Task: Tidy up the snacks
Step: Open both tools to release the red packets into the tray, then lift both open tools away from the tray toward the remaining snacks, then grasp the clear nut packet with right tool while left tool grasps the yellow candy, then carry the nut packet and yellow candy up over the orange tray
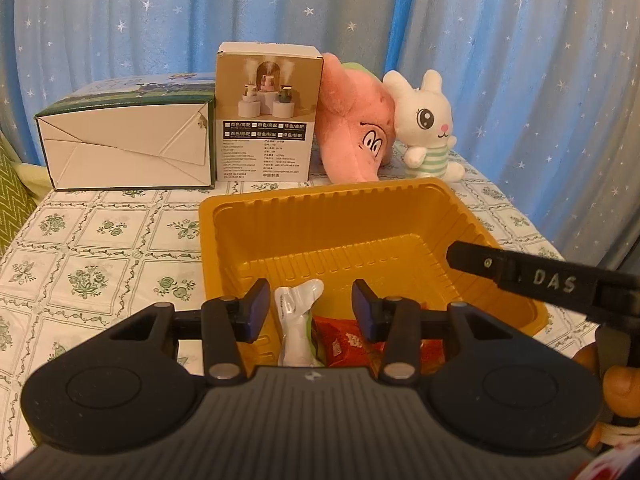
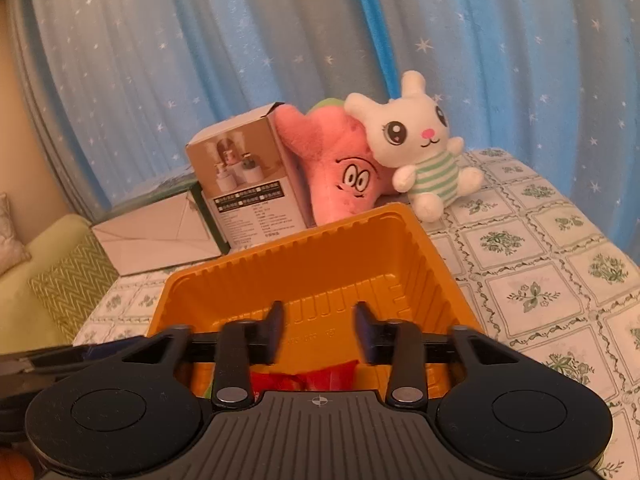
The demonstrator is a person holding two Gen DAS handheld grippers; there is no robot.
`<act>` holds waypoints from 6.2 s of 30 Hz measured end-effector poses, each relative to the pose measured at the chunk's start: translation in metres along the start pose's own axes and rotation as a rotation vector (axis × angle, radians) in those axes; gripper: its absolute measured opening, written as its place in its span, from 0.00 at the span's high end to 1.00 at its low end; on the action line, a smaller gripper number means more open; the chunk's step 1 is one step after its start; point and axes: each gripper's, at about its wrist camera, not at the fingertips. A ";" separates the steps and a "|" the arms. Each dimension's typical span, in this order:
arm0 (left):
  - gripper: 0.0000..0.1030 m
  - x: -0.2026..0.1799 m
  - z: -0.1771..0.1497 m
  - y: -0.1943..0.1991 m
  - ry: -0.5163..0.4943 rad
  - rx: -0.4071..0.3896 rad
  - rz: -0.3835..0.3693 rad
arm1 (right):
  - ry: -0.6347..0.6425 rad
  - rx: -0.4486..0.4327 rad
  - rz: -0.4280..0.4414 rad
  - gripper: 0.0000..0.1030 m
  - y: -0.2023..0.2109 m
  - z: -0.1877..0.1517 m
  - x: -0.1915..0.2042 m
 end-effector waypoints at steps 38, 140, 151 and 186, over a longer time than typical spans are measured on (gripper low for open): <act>0.61 -0.025 -0.035 0.059 -0.081 -0.039 -0.012 | 0.065 -0.068 -0.159 0.50 0.066 -0.024 -0.014; 0.62 -0.025 -0.174 0.164 -0.208 0.188 -0.142 | 0.319 0.345 0.028 0.63 0.154 -0.185 0.036; 0.70 -0.060 -0.166 0.119 -0.403 0.228 -0.259 | 0.260 0.321 -0.016 0.64 0.182 -0.188 0.017; 0.83 -0.053 -0.145 0.185 -0.126 0.135 -0.105 | 0.276 0.159 -0.021 0.64 0.223 -0.149 0.040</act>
Point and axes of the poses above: each gripper's, at about its wrist camera, not at the fingertips, and y roughly against the way its jaws point, x to its left, z to its top, and after that the axes turned 2 degrees about -x, right-handed
